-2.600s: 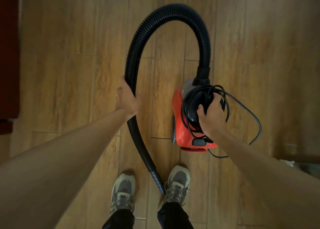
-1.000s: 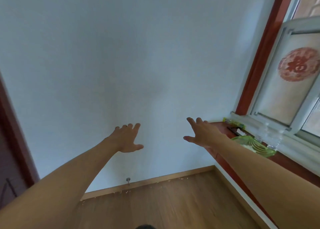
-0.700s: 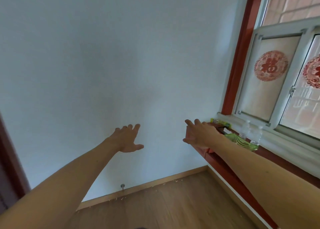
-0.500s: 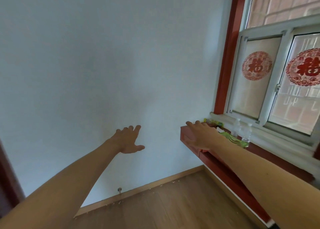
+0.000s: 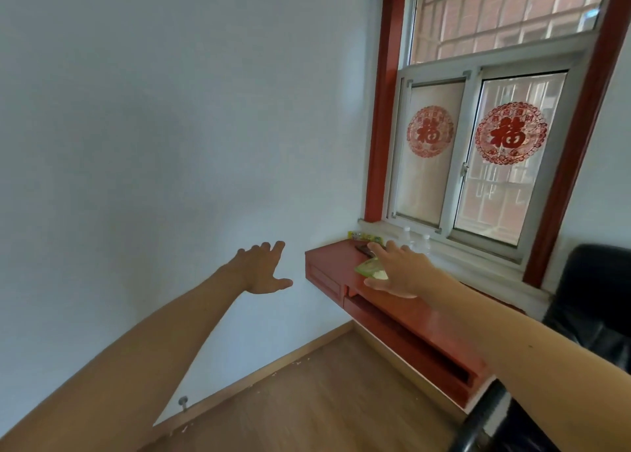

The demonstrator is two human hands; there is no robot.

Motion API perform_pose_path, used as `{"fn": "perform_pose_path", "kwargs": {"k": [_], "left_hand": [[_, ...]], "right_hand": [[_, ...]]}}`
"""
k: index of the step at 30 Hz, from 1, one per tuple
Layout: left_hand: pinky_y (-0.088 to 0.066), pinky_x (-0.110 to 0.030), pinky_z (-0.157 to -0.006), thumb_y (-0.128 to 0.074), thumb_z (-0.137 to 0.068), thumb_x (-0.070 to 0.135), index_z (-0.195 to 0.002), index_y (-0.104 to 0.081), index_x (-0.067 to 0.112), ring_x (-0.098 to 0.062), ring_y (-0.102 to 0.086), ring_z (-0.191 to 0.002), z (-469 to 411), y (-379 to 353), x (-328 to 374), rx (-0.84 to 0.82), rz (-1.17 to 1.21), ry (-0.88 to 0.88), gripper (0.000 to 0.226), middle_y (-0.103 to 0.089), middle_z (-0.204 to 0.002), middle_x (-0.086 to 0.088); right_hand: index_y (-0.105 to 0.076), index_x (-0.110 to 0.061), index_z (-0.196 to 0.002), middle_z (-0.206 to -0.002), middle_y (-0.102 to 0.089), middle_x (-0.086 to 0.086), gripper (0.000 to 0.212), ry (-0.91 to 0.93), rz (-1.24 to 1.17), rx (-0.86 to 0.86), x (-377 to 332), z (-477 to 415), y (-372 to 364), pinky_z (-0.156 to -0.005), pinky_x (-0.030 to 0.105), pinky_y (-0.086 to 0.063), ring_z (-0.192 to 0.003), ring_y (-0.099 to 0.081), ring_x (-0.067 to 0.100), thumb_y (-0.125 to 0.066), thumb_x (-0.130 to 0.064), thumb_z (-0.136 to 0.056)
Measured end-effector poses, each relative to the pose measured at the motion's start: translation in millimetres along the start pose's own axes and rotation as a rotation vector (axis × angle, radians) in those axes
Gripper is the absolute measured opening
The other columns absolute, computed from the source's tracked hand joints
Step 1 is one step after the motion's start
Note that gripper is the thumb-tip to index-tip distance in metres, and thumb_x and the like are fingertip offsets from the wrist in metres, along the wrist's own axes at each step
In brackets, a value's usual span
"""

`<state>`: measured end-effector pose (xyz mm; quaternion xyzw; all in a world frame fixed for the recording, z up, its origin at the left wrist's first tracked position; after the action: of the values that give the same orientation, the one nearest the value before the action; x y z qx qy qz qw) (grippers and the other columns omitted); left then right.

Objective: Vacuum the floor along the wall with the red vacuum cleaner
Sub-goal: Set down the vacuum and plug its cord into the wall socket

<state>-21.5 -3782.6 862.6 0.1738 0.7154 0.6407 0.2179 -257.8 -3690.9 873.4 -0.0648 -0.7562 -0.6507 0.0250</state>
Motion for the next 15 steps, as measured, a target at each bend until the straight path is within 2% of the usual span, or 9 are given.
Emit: {"fn": "perform_pose_path", "kwargs": {"k": [12,15], "left_hand": [[-0.039,-0.046,-0.099,-0.051,-0.089,0.066,-0.153,-0.015,0.017,-0.033,-0.049,-0.124,-109,-29,-29,0.001,-0.009,-0.290,0.088,-0.045,-0.141,-0.012],[-0.041,-0.044,-0.092,-0.052,-0.088,0.065,-0.147,-0.024,0.015,-0.030,-0.054,-0.116,-127,-39,-35,-0.002,-0.024,-0.379,0.082,-0.051,-0.133,-0.011]], "right_hand": [[-0.018,-0.024,-0.153,-0.144,-0.040,0.013,0.081,-0.250,0.031,-0.060,-4,-56,-29,-0.097,0.048,-0.047,-0.125,-0.049,0.037,-0.049,-0.066,-0.091],[-0.021,-0.022,-0.151,-0.142,-0.043,0.013,0.080,-0.326,0.019,-0.065,-12,-65,-31,-0.096,0.050,-0.049,-0.123,-0.051,0.037,-0.050,-0.066,-0.091]]}}
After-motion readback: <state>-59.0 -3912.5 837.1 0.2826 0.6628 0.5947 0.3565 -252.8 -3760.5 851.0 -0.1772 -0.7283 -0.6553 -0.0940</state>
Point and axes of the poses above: each hand's wrist, its own z-axis away from the middle knuckle, its own y-axis out of the back of the hand, x = y × z, the point moved 9 cm from there along -z, towards the middle knuckle
